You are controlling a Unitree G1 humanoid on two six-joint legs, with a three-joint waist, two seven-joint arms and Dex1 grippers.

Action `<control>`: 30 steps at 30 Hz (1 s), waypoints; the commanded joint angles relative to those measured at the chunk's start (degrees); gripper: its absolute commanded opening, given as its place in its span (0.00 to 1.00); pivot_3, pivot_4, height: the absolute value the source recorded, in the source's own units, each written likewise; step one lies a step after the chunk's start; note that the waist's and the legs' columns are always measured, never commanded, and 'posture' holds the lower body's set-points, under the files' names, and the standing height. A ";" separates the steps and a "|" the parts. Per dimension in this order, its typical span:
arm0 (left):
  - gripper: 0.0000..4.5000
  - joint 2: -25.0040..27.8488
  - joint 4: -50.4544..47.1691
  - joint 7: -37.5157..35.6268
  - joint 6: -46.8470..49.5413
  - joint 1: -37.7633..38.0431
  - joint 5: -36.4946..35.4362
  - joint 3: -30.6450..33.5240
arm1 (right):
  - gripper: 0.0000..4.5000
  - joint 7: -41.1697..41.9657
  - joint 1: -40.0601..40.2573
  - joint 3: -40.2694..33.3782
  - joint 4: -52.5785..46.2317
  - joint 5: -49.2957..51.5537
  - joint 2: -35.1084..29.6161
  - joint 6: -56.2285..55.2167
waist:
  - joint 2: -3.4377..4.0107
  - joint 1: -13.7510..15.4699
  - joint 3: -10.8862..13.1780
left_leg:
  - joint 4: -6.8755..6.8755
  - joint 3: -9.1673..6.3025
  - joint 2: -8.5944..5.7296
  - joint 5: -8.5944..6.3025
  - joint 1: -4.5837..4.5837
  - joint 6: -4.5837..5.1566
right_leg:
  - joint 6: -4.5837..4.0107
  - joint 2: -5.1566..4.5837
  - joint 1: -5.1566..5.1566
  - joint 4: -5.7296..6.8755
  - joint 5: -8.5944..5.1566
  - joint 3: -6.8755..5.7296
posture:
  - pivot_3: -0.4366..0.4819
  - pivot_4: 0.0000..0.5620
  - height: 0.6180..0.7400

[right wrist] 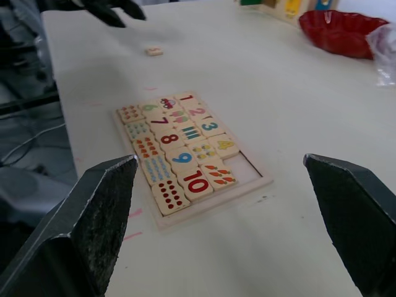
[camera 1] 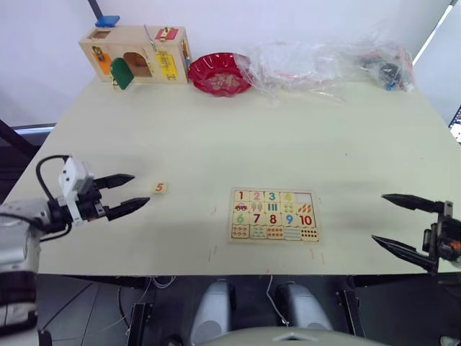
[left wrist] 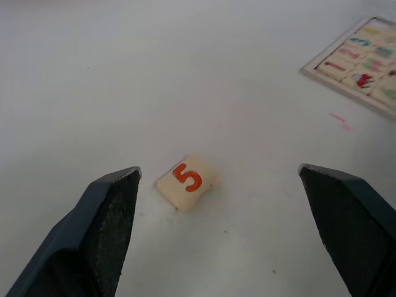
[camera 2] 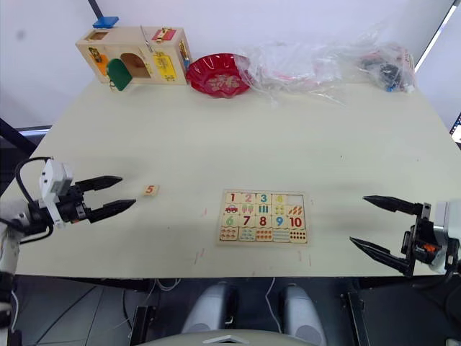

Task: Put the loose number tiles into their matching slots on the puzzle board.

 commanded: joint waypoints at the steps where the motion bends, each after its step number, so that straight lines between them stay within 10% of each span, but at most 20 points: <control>1: 0.96 0.95 11.85 -6.60 -6.09 -9.68 4.88 -4.77 | 1.00 4.34 1.51 -3.19 0.92 3.86 -1.83 3.07 | -0.02 0.14 -0.01 | 0.00 -0.01 -0.01 0.00 -0.01 0.00 | 0.13 0.00 -0.01 0.00 0.07 0.00 | 0.48 0.27 1.00; 15: 0.96 -1.03 41.51 -10.57 -26.21 -33.72 18.72 -25.63 | 1.00 2.83 6.86 -6.65 -5.09 3.28 4.40 0.85 | -0.22 -0.88 -0.02 | 0.01 -0.14 -0.01 0.00 -0.09 0.01 | 0.17 0.07 -0.03 0.02 0.09 -0.04 | 0.48 0.27 1.00; 21: 0.96 -1.73 44.19 -10.57 -30.22 -34.25 20.60 -26.37 | 1.00 2.55 7.93 -6.64 -6.35 3.08 5.41 0.11 | -0.23 -1.08 -0.02 | 0.01 -0.15 0.00 0.00 -0.10 0.00 | 0.17 0.06 -0.03 0.05 0.09 -0.06 | 0.48 0.27 1.00; 24: 0.71 -2.02 44.98 -10.57 -31.68 -34.48 22.06 -25.68 | 1.00 2.67 8.25 -6.64 -6.34 2.98 5.66 -0.24 | -0.23 -1.10 -0.02 | 0.01 -0.15 0.00 0.00 -0.09 0.00 | 0.17 0.05 -0.03 0.05 0.09 -0.06 | 0.48 0.27 1.00; 30: 0.71 -2.31 45.94 -10.56 -33.35 -34.70 24.50 -24.43 | 1.00 2.86 8.44 -6.38 -5.96 2.62 5.89 -0.96 | -0.23 -1.09 -0.02 | 0.01 -0.15 -0.01 0.00 -0.08 0.00 | 0.17 0.05 -0.03 0.06 0.09 -0.06 | 0.48 0.27 1.00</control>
